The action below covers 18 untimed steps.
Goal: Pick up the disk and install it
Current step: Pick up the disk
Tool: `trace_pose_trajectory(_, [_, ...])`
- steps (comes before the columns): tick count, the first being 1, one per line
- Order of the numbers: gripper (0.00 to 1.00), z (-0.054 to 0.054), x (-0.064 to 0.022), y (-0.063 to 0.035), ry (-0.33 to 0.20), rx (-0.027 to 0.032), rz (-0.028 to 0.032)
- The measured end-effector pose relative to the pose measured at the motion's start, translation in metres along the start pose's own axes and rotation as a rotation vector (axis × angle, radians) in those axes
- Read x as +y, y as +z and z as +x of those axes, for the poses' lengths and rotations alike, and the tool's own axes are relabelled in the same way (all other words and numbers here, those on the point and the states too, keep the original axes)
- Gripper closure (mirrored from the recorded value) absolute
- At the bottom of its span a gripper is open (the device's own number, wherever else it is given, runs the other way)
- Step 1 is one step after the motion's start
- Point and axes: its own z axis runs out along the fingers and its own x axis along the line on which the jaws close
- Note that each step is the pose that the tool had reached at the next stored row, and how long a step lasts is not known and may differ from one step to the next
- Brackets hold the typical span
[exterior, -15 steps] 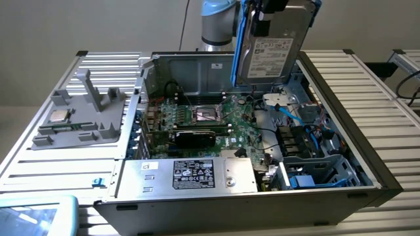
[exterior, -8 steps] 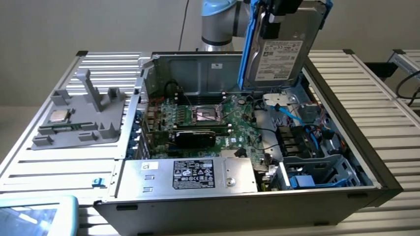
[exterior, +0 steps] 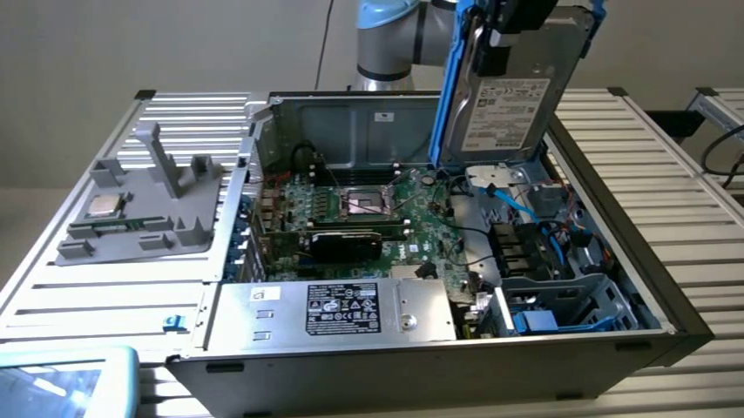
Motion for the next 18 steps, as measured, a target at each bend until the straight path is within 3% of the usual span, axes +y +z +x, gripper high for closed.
trace_pose_trajectory(11, [0.63,0.016,-0.0149,-0.018,0.0,0.0009,0.0])
trace_pose_trajectory(18, [0.63,0.031,-0.0187,-0.0211,0.0,0.0008,0.0])
